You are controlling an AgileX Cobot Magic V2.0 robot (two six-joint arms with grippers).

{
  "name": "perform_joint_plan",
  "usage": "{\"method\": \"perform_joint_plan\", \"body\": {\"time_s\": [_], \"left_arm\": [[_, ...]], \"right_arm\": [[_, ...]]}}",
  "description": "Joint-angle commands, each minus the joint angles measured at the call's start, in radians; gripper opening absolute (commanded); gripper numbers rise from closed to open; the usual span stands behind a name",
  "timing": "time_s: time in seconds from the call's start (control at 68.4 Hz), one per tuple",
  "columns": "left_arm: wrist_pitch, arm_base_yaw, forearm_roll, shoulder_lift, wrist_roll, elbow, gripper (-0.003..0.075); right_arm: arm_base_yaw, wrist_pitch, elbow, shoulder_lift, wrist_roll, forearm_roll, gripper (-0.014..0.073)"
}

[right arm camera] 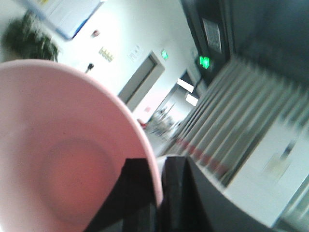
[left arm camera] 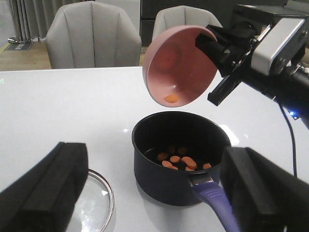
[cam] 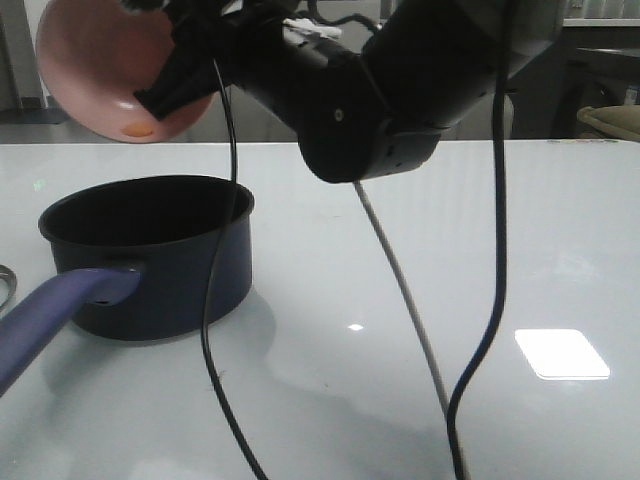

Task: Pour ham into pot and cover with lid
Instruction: 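Tilt the pink bowl over the pot to pour the ham slices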

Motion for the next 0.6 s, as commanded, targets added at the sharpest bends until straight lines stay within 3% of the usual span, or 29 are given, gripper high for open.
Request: {"method": "perform_joint_plan", "body": {"time_s": [0.0, 0.146, 0.395, 0.585], "left_arm": [[-0.078, -0.008, -0.008, 0.011, -0.001, -0.029, 0.0603], [-0.078, -0.008, -0.008, 0.011, -0.001, -0.029, 0.0603], [-0.078, -0.008, -0.008, 0.011, -0.001, -0.029, 0.0603], [-0.078, -0.008, -0.008, 0.011, -0.001, -0.029, 0.0603]], "right_arm": [[-0.005, -0.044, -0.027, -0.089, 0.122, 0.015, 0.0133], [-0.005, -0.179, -0.027, -0.061, -0.08, -0.038, 0.0133], [-0.005, -0.18, -0.027, -0.036, -0.436, -0.269, 0.0133], [-0.005, -0.18, -0.027, -0.033, -0.464, -0.264, 0.0133]]}}
